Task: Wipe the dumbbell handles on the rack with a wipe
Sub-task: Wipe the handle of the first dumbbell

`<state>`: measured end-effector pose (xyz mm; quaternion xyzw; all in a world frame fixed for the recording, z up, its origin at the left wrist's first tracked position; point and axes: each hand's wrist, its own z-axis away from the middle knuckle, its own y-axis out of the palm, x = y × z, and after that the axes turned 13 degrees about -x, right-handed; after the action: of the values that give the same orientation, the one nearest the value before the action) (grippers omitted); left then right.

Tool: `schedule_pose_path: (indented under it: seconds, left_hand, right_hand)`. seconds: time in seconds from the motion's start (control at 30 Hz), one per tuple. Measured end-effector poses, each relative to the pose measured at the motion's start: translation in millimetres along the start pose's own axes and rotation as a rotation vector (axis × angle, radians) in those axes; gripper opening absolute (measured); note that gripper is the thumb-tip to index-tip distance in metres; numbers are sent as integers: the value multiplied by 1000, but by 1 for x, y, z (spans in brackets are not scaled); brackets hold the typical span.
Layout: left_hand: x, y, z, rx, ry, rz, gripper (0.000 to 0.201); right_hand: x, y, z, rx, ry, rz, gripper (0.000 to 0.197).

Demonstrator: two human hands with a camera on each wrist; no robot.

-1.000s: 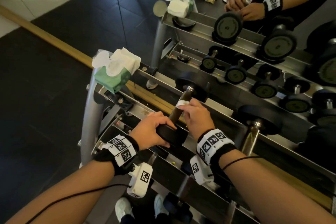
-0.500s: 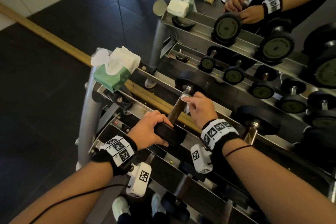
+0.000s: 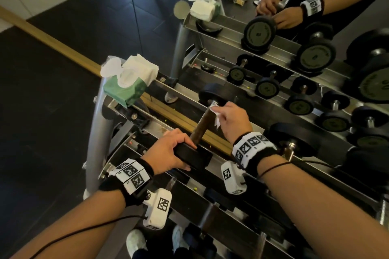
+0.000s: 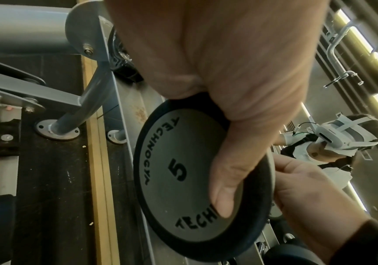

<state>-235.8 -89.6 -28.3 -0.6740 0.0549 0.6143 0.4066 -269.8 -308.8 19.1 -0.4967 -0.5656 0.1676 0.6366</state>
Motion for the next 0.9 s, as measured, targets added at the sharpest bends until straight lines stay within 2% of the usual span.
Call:
schedule_pose_path:
  seconds: [0.07, 0.13, 0.2, 0.27, 0.3, 0.33, 0.43, 0.53, 0.67, 0.83, 0.9]
  left_hand:
    - [-1, 1, 0, -13, 3, 1, 53]
    - [-3, 0, 1, -15, -6, 10, 54]
    - [-5, -1, 0, -14, -16, 7, 54]
    - [-9, 0, 1, -28, -20, -5, 52]
    - [-11, 1, 2, -38, -19, -9, 51]
    - [-13, 2, 2, -45, -16, -10, 50]
    - [-14, 2, 0, -40, 7, -5, 51]
    - [-9, -1, -3, -19, -31, 65, 53]
    - [0, -9, -6, 61, -97, 171, 55]
    - [1, -14, -10, 136, -105, 170, 55]
    - [0, -11, -7, 118, -81, 137, 54]
  right_hand:
    - [0, 8, 9, 37, -52, 58, 30]
    - [0, 9, 25, 93, -20, -48, 28]
    - [1, 7, 38, 230, 2, -141, 22]
    - [2, 3, 43, 414, -32, -126, 20]
    - [1, 0, 43, 461, -34, -137, 21]
    - [-1, -2, 41, 453, -19, -176, 22]
    - [-14, -15, 27, 240, 178, -385, 35]
    - [-26, -27, 11, 163, 332, -592, 40]
    - [-35, -19, 13, 149, 299, -421, 34]
    - [-14, 0, 10, -60, 40, -120, 34]
    - [-5, 6, 5, -97, 27, -76, 33]
